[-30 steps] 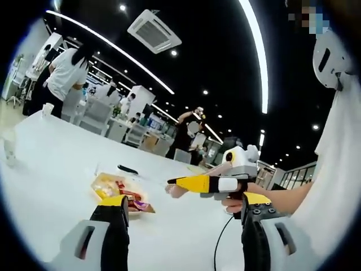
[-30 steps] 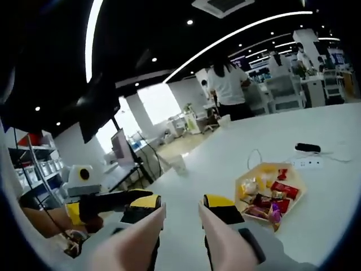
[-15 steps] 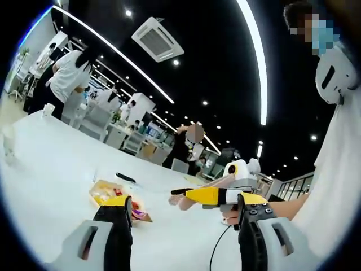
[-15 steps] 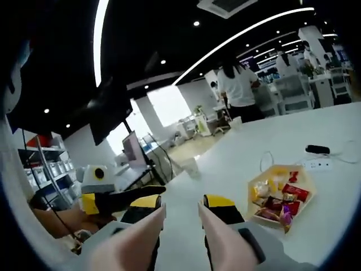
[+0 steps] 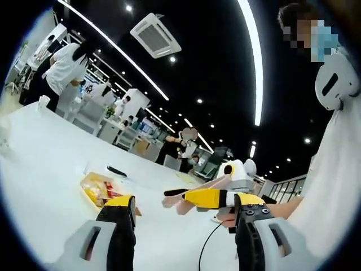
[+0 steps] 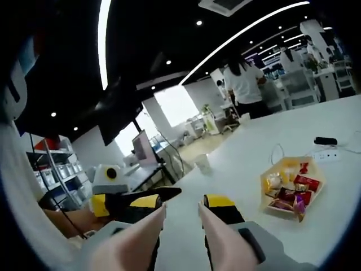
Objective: Place the target food into the container with the food tongs after gripping and lifting it, then release it inside without dropping or visibly crushing the food.
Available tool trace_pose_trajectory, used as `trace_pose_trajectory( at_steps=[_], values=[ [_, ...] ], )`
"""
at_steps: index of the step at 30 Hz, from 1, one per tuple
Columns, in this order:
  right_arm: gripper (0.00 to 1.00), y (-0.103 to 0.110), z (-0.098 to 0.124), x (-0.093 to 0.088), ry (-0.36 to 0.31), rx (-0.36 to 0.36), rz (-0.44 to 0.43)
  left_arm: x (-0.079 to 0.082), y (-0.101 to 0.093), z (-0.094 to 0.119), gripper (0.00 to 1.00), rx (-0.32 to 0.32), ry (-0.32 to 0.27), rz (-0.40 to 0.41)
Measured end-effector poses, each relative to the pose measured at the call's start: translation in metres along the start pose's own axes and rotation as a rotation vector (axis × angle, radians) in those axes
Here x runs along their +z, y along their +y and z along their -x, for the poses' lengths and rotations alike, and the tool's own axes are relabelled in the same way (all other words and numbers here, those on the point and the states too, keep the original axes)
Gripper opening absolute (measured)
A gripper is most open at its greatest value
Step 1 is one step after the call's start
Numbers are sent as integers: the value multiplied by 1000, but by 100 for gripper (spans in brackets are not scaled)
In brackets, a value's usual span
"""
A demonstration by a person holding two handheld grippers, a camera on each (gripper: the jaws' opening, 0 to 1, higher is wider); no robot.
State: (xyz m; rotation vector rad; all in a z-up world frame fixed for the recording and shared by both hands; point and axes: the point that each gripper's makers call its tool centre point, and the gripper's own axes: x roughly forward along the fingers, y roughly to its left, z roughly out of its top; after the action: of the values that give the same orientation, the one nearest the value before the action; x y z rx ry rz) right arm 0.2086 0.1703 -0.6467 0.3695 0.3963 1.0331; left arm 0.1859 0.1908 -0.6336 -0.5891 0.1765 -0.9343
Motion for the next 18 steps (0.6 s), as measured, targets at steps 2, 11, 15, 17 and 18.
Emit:
trace_pose_trajectory(
  at_steps=[2,11,15,17,18],
  values=[
    [30,2,-1,0,2,8,-8,0,1,1,71,1,-5,10],
    [30,12,-1,11,-38,63,-67,13,-9,-1,73,-72,-58,86],
    [30,18,-4,8,-25,91,-82,17,-13,0,63,-107,-64,114],
    [30,20,-6,7,-25,104,-90,17,-14,0,61,-107,-65,114],
    [30,25,-7,7,-22,121,-93,17,-14,0,60,-100,-60,106]
  ],
)
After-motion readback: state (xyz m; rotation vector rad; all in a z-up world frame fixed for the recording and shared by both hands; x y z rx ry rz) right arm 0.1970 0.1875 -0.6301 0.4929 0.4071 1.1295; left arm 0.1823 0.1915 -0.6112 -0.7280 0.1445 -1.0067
